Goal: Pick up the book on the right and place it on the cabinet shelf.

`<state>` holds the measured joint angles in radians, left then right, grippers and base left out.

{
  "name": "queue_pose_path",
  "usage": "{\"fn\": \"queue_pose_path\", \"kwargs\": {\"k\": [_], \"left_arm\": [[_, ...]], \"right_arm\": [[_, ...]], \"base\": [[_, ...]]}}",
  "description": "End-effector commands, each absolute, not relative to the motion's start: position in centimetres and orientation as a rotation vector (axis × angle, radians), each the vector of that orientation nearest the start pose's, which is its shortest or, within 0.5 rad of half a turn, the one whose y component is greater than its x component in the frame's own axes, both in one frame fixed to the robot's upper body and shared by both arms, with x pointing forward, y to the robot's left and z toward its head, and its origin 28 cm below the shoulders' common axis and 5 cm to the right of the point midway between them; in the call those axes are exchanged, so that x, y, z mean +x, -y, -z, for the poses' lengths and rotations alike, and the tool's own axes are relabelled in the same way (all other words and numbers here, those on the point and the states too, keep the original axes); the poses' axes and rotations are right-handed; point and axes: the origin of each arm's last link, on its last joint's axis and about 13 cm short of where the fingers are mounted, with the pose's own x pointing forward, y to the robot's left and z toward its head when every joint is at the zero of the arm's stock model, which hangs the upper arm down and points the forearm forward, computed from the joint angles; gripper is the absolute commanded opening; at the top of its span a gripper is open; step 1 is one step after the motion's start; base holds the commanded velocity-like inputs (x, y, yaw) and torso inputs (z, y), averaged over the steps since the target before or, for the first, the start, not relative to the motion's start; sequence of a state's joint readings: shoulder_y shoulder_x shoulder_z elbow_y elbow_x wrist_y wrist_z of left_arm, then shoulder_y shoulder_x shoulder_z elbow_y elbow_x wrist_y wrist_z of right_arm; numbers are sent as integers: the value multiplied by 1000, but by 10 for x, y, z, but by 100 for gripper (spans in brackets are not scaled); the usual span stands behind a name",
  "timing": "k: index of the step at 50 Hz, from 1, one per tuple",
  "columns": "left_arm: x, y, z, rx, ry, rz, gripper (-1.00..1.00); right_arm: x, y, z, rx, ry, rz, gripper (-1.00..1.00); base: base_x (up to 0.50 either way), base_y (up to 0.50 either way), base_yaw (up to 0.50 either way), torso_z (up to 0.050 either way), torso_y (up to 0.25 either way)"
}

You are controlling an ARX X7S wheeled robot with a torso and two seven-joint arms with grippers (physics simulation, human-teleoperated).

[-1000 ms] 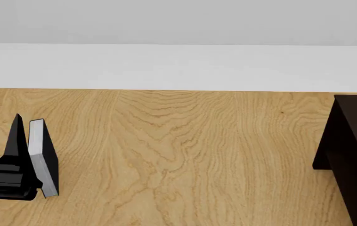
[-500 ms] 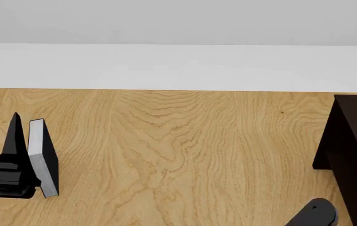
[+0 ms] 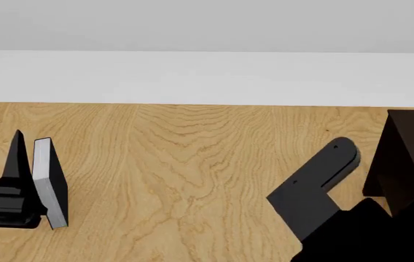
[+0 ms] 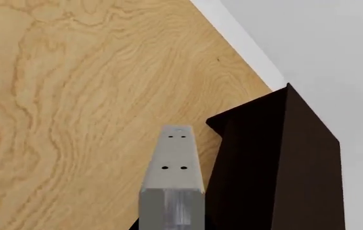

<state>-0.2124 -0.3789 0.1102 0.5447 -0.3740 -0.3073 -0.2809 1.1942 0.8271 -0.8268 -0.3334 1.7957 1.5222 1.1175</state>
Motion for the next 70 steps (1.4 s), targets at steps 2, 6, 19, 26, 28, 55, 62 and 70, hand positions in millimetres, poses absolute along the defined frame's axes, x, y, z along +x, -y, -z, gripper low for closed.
{"fn": "queue_pose_path", "kwargs": {"k": [2, 6, 19, 26, 28, 55, 62, 70], "left_arm": [[230, -235, -152, -1, 372, 15, 100], [230, -235, -151, 0, 371, 18, 100], [231, -238, -154, -16, 373, 10, 100], [231, -239, -154, -18, 372, 6, 100], [231, -238, -154, -19, 371, 6, 100], [236, -246, -154, -57, 355, -9, 100], [241, -251, -154, -79, 351, -19, 100], [248, -251, -147, -83, 323, -18, 100]], "right_arm": [[267, 132, -228, -884, -590, 0, -100], [281, 124, -223, -910, -579, 16, -100], [315, 98, -203, -1076, -471, 95, -100], [332, 80, -193, -1093, -423, 97, -100], [337, 76, -189, -1128, -413, 122, -100], [377, 45, -141, -1222, -398, 310, -100], [375, 49, -128, -1243, -376, 334, -100], [372, 55, -115, -1277, -378, 378, -100]], "base": [[0, 0, 0, 0, 0], [0, 0, 0, 0, 0], [0, 0, 0, 1, 2], [0, 0, 0, 0, 1], [0, 0, 0, 0, 0], [0, 0, 0, 0, 2], [0, 0, 0, 0, 1], [0, 0, 0, 0, 1]]}}
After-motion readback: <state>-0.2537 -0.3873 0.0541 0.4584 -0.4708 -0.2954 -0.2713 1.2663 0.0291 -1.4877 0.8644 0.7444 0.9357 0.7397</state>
